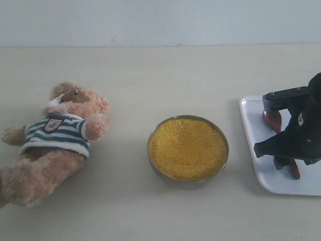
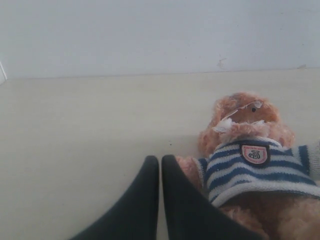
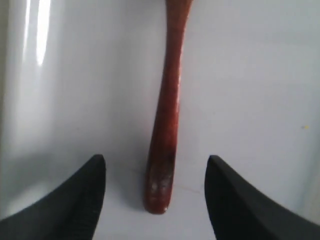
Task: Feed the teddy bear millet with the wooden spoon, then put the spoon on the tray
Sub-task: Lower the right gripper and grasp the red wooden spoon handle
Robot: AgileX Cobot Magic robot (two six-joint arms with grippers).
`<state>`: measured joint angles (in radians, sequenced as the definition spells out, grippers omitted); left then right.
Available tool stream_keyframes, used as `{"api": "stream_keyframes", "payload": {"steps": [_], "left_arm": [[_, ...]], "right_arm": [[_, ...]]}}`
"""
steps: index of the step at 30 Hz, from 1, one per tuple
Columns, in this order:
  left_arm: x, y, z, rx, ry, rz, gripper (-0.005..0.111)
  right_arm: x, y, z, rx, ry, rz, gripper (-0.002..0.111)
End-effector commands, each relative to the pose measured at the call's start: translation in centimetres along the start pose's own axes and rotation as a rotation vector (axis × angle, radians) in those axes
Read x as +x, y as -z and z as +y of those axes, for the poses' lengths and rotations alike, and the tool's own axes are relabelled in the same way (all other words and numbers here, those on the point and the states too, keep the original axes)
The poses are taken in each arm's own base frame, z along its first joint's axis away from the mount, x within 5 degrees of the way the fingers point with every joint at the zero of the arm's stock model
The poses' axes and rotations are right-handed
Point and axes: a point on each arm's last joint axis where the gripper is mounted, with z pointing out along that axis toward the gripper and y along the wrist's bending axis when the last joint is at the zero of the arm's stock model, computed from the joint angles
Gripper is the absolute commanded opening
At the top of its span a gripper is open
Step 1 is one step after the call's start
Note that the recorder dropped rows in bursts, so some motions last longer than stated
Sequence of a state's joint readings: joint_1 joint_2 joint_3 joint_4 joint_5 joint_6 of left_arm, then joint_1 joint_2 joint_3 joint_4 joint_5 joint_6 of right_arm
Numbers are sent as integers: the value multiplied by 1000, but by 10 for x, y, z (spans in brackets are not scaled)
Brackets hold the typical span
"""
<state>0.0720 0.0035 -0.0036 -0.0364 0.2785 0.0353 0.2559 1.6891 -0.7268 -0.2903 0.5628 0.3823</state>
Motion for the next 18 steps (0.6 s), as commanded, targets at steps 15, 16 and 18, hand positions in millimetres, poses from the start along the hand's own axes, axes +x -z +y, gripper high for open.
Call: {"api": "stream_keyframes", "payload": {"steps": [15,16,18], "left_arm": [[0,0,0,5,2,-9,4],[0,0,0,5,2,-9,4],[0,0,0,5,2,-9,4]], "right_arm": [[-3,-9,-14,-2,-59,23,55],[-3,-10,-14,-2,-59,26,55],[-2,-13,-13,-1,-57,37,55]]}}
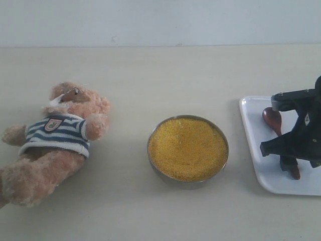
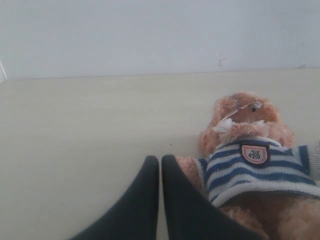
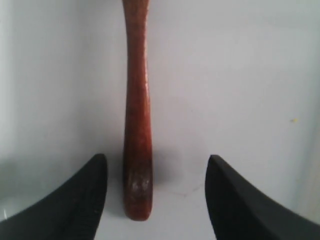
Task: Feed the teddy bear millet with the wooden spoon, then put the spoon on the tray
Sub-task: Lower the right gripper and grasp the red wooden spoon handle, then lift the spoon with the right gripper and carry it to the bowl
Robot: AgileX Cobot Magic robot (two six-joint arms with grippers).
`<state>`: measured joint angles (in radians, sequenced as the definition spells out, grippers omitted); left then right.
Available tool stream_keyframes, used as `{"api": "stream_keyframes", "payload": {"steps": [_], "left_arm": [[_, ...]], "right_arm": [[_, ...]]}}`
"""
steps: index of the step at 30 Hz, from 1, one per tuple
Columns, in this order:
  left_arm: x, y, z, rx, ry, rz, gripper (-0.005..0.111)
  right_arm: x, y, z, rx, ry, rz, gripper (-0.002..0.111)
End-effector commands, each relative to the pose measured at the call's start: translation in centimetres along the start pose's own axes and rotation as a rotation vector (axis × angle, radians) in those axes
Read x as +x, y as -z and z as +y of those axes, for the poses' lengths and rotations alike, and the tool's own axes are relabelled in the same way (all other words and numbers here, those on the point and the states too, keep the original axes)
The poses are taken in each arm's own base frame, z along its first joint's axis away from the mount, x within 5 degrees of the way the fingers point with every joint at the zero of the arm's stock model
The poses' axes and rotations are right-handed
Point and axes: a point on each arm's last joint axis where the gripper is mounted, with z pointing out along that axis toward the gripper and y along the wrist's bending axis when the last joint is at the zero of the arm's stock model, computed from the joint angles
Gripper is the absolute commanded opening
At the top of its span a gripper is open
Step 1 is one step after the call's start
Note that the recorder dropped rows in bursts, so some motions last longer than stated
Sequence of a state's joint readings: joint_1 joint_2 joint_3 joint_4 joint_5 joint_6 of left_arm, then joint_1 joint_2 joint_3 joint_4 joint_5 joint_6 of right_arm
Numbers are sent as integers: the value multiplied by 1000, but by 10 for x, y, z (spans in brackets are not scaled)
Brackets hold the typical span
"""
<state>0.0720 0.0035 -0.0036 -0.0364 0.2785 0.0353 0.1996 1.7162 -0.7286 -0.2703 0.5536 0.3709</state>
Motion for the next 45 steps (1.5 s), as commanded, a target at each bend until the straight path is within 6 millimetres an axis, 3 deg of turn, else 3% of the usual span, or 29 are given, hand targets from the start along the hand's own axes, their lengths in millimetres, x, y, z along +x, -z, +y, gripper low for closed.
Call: {"api": "stream_keyframes", "payload": {"steps": [1,4,6,13,20,26,28,36,45], "left_arm": [[0,0,0,5,2,-9,4],[0,0,0,5,2,-9,4],[0,0,0,5,2,-9,4],[0,0,0,5,2,-9,4],[0,0,0,5,2,-9,4],[0,0,0,5,2,-9,4],[0,0,0,5,2,-9,4],[0,0,0,5,2,-9,4],[0,0,0,5,2,-9,4]], "right_arm": [[-1,-5,-1,-1,-1,15,55],[-1,-7,0,-1,-2,22,55],[-1,-7,0,-1,-5,25,48],[4,-7,-1,6,-14,74,0],[5,-1,-3,22,-10,103,0],[2,57,-7,-9,86,-18,0],[1,82,0,-13,163,-58,0],[-2,141,39,172,506,-73,0],[6,161,68,325,736,-122,0]]}}
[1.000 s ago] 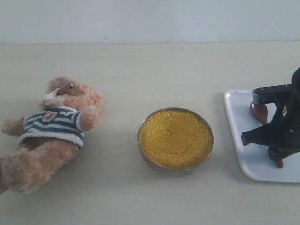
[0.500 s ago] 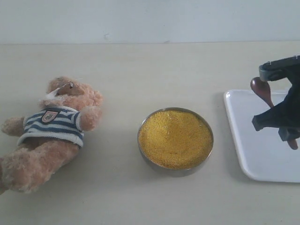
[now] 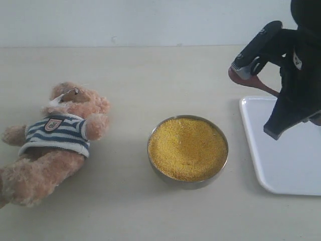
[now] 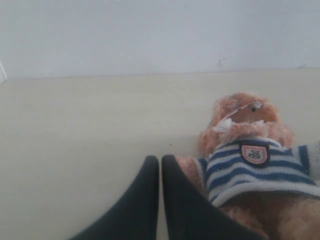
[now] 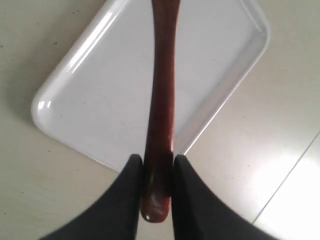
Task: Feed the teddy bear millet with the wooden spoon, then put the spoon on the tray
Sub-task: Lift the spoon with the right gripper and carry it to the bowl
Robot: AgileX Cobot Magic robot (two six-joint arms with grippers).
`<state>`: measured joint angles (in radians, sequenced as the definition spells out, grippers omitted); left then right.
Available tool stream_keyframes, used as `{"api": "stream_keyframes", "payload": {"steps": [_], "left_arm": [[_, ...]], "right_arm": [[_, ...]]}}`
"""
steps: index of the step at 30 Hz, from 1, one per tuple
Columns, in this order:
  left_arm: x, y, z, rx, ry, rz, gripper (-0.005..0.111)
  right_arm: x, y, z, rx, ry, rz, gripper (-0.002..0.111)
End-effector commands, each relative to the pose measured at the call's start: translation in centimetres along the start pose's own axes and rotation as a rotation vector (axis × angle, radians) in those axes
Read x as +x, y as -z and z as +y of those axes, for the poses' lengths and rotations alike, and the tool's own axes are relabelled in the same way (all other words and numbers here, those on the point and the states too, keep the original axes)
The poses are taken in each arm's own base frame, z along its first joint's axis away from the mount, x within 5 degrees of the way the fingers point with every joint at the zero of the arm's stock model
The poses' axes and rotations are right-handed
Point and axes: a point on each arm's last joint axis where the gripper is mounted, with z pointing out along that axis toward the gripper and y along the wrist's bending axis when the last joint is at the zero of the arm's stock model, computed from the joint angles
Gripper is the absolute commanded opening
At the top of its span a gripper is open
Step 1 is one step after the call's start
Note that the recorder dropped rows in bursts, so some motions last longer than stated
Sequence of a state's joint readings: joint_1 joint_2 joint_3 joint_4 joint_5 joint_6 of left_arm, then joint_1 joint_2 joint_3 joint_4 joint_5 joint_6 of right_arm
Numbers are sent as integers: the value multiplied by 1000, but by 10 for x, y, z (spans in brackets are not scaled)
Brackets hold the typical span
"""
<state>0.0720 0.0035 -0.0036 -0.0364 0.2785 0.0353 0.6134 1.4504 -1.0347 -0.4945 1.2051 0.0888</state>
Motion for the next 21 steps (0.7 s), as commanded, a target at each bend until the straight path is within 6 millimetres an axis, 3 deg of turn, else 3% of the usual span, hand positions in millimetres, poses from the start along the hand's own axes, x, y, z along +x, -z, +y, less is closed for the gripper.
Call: {"api": "stream_keyframes", "payload": {"steps": [1,6,11,21], "left_arm": [[0,0,0,5,2,-9,4],[0,0,0,5,2,-9,4],[0,0,0,5,2,-9,4],[0,0,0,-2,3,-9,4]], "right_arm": [[-4,12,10,69,102,-41,0],[-11,18,28,108,206,-69,0],[-22,5,44,131,267,-28,0],[-26,-2,48,130,266,-4,0]]}}
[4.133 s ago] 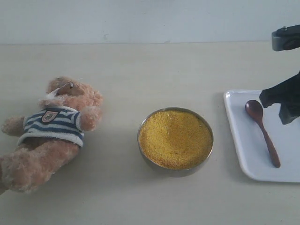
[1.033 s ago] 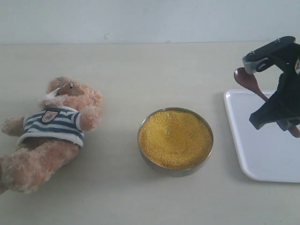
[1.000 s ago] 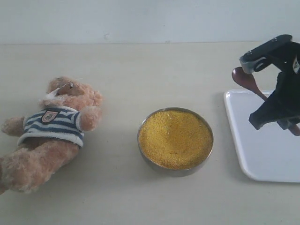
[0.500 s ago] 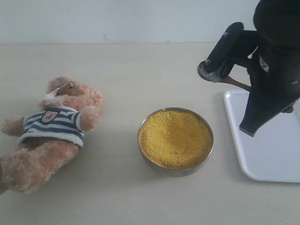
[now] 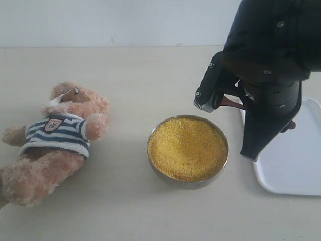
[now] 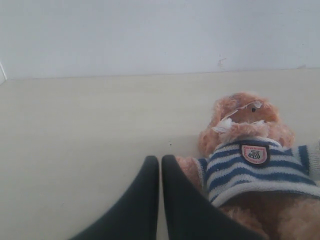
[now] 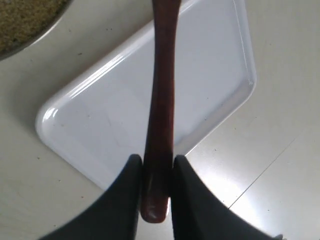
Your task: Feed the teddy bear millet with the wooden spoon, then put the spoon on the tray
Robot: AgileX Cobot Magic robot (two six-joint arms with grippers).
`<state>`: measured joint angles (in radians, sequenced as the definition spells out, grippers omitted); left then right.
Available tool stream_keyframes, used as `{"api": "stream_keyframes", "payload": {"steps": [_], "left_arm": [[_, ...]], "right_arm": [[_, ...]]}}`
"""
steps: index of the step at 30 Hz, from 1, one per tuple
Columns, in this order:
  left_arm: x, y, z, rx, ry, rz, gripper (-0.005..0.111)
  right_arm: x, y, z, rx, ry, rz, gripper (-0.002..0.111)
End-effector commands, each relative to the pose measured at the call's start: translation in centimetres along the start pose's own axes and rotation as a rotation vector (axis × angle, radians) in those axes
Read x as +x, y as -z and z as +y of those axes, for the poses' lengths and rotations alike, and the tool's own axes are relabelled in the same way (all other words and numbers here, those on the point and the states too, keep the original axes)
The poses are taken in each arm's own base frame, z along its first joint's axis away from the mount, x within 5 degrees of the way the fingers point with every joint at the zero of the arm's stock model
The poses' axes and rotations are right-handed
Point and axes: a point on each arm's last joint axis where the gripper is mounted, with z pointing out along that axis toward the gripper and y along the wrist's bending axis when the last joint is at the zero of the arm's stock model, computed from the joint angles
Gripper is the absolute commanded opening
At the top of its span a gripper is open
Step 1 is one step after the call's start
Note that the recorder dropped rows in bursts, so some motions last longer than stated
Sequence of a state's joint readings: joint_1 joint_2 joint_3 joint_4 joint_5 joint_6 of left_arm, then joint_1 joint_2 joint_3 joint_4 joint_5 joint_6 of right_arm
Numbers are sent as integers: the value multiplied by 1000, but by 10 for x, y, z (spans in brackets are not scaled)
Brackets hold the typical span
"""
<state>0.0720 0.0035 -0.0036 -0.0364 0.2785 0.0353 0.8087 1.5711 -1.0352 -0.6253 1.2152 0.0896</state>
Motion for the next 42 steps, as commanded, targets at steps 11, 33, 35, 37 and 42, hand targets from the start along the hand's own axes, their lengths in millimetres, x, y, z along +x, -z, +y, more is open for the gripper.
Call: {"api": "stream_keyframes", "payload": {"steps": [11,33,35,37,42], "left_arm": [[-6,0,1,-9,-15,-73,4],[-9,1,-4,62,367,-107,4],[-9,1,-4,62,367,-107,4],[-9,1,-4,62,367,-102,4],[-9,1,-4,63,367,-98,4]], "right_arm": [[-4,8,6,25,84,-27,0],[-33,-19,32,156,306,55,0],[-34,-17,35,154,317,48,0],[-34,-15,39,161,334,44,0],[-35,-12,46,163,358,32,0]]}}
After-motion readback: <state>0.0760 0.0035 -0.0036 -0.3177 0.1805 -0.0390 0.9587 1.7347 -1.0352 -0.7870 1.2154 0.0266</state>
